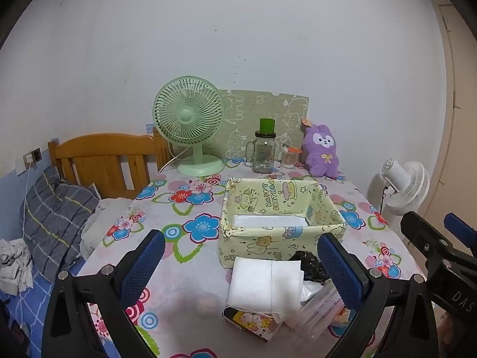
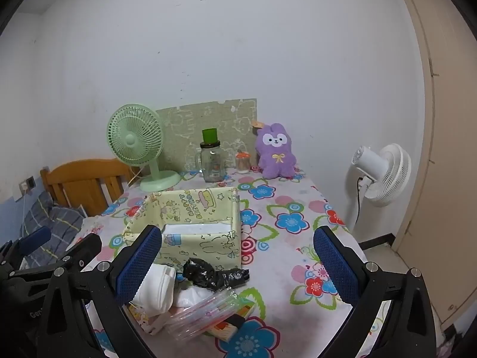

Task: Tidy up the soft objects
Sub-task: 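Move both tools toward the items in front of the yellow basket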

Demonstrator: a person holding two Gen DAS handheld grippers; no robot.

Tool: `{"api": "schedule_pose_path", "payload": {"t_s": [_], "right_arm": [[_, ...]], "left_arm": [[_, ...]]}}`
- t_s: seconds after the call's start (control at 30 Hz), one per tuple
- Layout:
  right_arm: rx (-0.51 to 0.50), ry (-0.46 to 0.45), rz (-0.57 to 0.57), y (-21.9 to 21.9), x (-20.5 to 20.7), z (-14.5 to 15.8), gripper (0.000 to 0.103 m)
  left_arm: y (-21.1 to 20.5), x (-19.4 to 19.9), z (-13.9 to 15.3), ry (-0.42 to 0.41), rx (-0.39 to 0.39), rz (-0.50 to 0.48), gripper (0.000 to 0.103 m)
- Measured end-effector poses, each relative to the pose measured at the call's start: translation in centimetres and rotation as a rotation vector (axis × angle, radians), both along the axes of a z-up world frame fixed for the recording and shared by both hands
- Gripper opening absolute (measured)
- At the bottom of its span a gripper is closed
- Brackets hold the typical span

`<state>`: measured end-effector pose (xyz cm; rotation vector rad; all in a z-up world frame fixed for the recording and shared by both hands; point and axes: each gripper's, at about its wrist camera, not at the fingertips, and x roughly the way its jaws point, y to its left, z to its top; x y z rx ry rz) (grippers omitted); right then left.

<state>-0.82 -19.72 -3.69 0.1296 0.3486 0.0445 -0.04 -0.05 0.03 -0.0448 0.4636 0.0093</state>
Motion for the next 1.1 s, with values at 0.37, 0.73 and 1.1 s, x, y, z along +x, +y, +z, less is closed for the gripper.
{"api": "schedule_pose_path", "payload": {"t_s": [0.37,0.73,1.1], "right_arm": [[0.014,-0.003,0.000,-0.29,-0.35,0.12,0.103],[0.020,0.003,-0.013,-0.75,-0.23,0.15,0.103],[0.021,0.005,-0.013,-0.84,-0.20,0.11,0.103]], "left_arm": [[-0.19,-0.41,0.18,-0.016,0.010,-0.012,0.103],[-0.61,-0.29,0.15,-0.020,0.002,-0.024,0.102],[-0.63,-0.13,-0.16,0.000,0.008,-0.030,0.102]]}}
